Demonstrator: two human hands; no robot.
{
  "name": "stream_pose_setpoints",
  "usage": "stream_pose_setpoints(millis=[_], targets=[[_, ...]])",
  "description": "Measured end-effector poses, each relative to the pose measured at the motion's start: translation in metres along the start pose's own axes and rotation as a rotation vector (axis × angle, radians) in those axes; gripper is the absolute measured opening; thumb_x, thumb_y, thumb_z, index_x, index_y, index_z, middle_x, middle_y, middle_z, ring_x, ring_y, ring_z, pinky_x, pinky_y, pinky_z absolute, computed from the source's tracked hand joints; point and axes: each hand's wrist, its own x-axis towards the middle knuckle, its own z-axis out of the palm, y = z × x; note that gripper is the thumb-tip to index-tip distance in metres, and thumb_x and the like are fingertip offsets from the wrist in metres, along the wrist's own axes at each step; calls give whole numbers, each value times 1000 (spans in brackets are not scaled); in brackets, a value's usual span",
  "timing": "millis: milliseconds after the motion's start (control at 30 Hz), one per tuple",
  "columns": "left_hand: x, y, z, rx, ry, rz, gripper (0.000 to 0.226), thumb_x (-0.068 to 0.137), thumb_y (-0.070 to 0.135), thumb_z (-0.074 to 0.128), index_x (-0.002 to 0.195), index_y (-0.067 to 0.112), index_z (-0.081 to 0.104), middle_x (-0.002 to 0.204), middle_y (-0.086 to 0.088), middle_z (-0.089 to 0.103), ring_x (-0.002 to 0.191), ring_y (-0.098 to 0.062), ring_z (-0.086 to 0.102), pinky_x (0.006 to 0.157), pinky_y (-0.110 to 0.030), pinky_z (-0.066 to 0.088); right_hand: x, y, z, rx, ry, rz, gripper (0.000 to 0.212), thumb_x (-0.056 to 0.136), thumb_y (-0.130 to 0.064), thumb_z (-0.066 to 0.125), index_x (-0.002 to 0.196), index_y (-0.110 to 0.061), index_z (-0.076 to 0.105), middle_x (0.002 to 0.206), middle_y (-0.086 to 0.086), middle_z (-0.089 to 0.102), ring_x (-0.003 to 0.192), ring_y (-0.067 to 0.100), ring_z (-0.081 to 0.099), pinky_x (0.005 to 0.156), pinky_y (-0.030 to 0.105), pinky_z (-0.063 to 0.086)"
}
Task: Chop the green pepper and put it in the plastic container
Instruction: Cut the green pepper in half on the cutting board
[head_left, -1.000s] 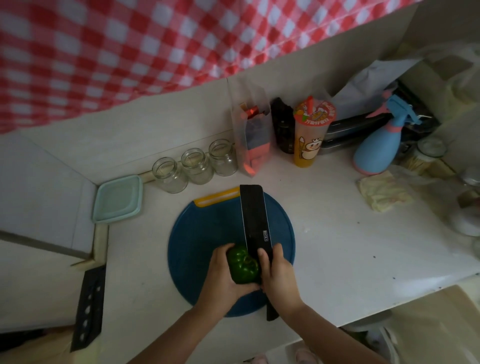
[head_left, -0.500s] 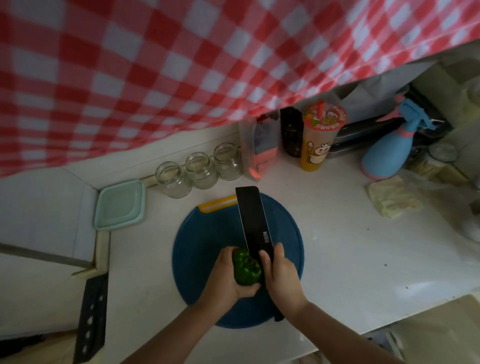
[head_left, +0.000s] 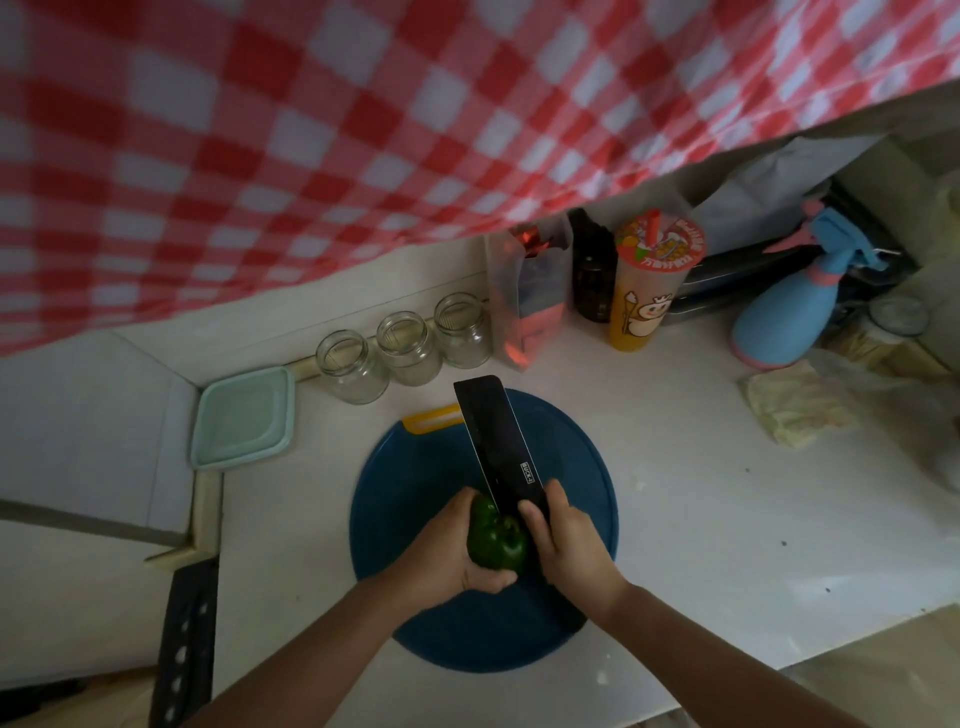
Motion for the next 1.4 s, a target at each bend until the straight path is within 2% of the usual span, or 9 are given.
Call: stream_pose_setpoints(millis=[133,267,367,500,667,900,1133,1267,1400], targets=[[2,1,-10,-6,-92,12,76,60,36,82,122,34,39,117,14,51,109,1,51,96,-31,47,0,-1,-2,14,-25,-45,17,91,-43,33,93,-26,36,67,-9,51,57,4,53,51,22,43],[1,3,-15,81,-109,35,85,58,43,82,128,33,35,125,12,39,117,-4,42,103,-34,41,-3,-2,-3,35,-31,-51,10,94,-40,35,92,-30,35,69,-8,53,60,6,55,51,19,44],[-10,4,-11,81,26,15,96,56,46,85,134,36,30,125,11,30,121,-8,37,103,-28,37,-8,-5,3,62,33,13,15,97,-35,38,94,-20,39,72,-5,56,62,7,57,52,21,46],[-33,9,19,-64,293,47,99,68,34,81,143,36,17,132,20,30,122,4,34,95,-6,29,-14,-7,8,126,142,97,15,99,-30,41,86,-26,36,68,-2,57,52,8,56,49,29,47],[-22,13,34,-50,375,38,96,58,29,87,135,24,30,123,13,32,113,-1,41,92,-9,33,-18,-12,12,110,142,103,14,99,-31,40,89,-23,37,70,-2,58,59,11,58,54,29,49],[-9,1,13,-71,270,13,83,58,22,84,126,26,35,119,9,45,105,-3,50,82,-9,39,6,-13,8,32,23,58,19,99,-34,39,92,-17,36,67,-5,52,51,7,50,46,20,41],[1,-4,-9,-91,77,-6,84,62,23,82,130,33,34,116,12,52,111,-5,52,94,-23,45,18,-13,9,-28,-42,8,19,100,-34,38,97,-15,37,68,0,55,50,10,51,51,32,47],[4,-3,-22,-41,-28,-3,89,63,25,82,133,36,29,126,13,42,118,-6,45,103,-34,42,22,-16,3,-77,-94,-38,18,100,-32,37,100,-14,36,71,4,56,47,7,49,50,30,46],[2,-1,-28,106,41,1,93,62,35,84,137,27,31,126,6,26,120,-10,35,104,-25,33,17,-18,6,4,-34,7,19,100,-32,38,96,-13,38,66,-4,52,49,4,52,45,23,42]])
